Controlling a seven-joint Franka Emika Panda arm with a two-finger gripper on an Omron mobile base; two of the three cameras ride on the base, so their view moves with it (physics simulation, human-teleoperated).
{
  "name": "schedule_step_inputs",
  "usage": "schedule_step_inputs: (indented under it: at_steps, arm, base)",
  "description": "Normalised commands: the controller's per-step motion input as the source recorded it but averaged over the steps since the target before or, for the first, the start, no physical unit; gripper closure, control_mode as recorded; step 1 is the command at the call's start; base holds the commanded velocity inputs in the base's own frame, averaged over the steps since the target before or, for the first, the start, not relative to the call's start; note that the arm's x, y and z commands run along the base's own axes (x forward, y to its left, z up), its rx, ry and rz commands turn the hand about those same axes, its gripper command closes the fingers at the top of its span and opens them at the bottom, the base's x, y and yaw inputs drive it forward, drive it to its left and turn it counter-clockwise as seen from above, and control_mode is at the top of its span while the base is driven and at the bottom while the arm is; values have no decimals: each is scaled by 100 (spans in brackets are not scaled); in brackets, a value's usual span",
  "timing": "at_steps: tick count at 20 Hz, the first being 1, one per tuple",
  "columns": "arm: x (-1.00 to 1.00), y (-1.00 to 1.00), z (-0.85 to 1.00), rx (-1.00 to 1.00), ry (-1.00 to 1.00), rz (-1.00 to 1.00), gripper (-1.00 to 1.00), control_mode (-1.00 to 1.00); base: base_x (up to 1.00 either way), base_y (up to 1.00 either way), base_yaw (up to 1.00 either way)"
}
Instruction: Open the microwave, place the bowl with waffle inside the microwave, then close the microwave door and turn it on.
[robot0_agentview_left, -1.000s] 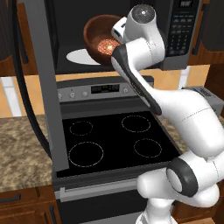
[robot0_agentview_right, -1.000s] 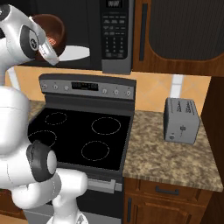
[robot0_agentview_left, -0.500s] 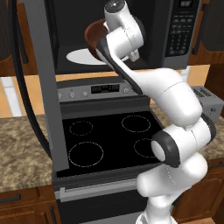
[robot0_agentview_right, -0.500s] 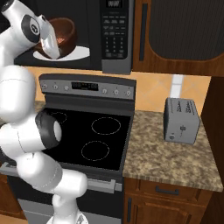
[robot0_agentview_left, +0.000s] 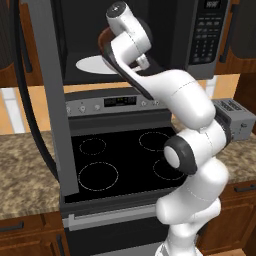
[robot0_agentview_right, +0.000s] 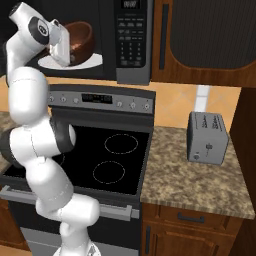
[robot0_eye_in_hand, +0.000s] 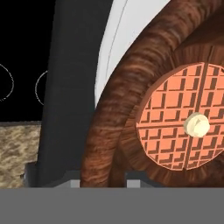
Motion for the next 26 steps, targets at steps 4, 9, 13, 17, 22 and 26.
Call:
schedule_step_inputs:
  at_steps: [4,9,13,17,22,26]
  arm:
    - [47,18,-9,8,0,0,100,-100]
    - [39,43,-53,3,1,0,-100,-100]
    - [10,23,-26,1,-11,0,-100,-100]
    - [-2,13,-2,0,-50,0,-100,-100]
    - [-72,1,-6,1,-80,0,-100,-100]
    - [-100,-18,4,10,-70,0,-100,-100]
  base:
    - [0,0,0]
    - [0,0,0]
    - [0,0,0]
    - [0,0,0]
    - [0,0,0]
    - [0,0,0]
